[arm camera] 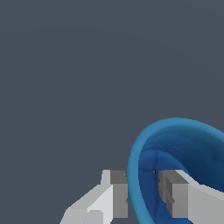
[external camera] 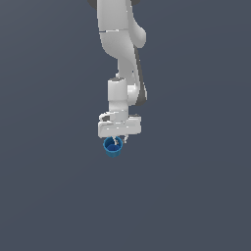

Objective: Pick up the object and move it to a goal position.

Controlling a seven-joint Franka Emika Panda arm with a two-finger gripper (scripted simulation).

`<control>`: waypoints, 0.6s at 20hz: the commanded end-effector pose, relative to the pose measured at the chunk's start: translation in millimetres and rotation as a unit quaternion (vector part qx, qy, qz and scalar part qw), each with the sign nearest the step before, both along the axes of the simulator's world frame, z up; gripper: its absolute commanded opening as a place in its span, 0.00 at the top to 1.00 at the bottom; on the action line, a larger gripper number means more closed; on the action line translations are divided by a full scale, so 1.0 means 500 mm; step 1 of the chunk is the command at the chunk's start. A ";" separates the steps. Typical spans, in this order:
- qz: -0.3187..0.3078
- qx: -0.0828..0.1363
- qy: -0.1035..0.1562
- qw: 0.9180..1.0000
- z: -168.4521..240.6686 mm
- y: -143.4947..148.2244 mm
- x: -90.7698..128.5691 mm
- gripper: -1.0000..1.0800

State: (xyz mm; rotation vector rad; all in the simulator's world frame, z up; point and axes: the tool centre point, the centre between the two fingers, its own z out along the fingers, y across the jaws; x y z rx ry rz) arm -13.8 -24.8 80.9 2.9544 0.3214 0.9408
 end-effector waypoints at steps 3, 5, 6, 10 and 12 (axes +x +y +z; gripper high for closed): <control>0.000 0.000 -0.002 1.000 0.028 -0.001 -0.028 1.00; 0.000 -0.001 -0.001 1.000 0.043 -0.001 -0.046 1.00; 0.000 -0.001 -0.001 1.000 0.051 -0.001 -0.056 1.00; 0.000 -0.002 -0.001 1.000 0.089 -0.003 -0.100 1.00; 0.000 -0.002 -0.001 1.000 0.108 -0.003 -0.123 1.00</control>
